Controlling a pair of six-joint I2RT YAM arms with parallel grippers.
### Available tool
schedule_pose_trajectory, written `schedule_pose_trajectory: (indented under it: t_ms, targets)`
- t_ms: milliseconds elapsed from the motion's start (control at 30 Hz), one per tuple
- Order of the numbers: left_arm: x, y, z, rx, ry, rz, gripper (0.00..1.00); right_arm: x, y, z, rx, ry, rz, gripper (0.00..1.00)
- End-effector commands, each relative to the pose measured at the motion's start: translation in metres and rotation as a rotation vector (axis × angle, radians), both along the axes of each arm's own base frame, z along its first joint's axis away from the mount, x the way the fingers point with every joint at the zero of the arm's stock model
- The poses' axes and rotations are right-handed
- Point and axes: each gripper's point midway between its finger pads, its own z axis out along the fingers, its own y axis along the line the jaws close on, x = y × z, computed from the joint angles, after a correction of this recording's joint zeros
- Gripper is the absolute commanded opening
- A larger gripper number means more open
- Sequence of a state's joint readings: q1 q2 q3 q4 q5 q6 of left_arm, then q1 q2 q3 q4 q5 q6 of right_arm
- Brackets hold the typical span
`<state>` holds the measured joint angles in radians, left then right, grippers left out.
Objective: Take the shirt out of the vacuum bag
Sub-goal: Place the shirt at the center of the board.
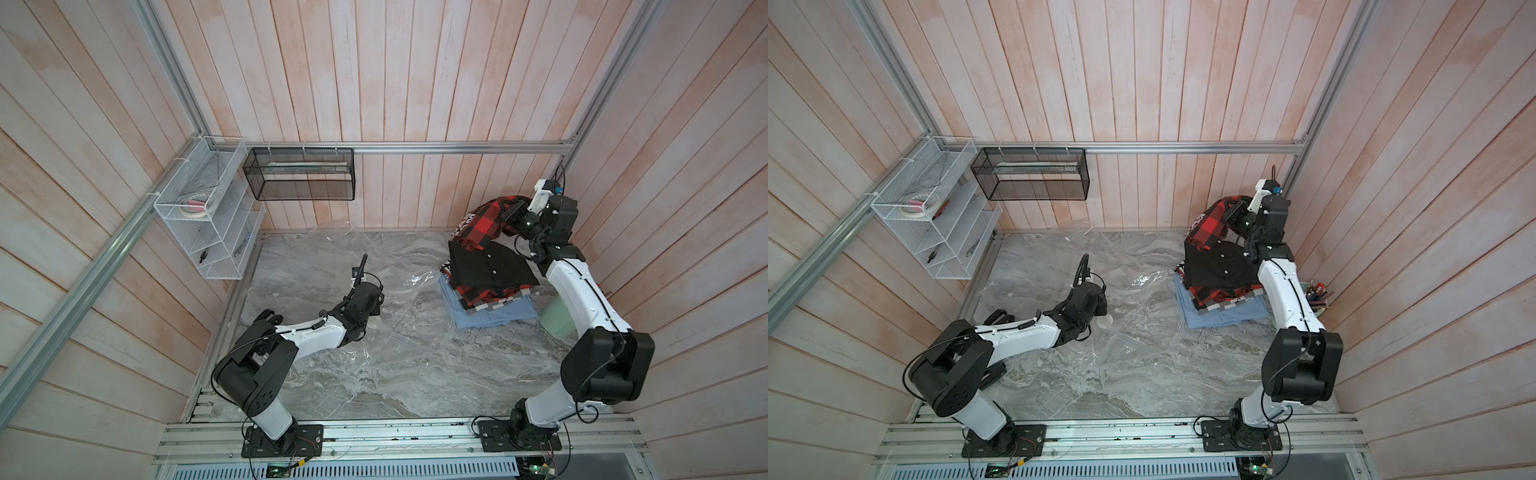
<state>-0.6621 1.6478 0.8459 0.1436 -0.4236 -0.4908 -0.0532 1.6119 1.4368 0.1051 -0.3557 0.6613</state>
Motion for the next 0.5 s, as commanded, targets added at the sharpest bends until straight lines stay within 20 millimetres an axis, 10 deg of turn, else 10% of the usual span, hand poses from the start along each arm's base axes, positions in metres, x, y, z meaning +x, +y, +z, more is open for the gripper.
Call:
schedule_pose_trajectory:
  t_ms: [0, 467]
  targets:
    - [-0.002, 0.004, -0.008, 0.008, 0.013, 0.007, 0.00, 0.009, -0.007, 0.039, -0.009, -0.146, -0.032, 0.00]
    - [-0.001, 0.001, -0.013, 0.004, 0.019, -0.005, 0.00, 0.007, -0.018, -0.063, -0.005, -0.040, -0.088, 0.00]
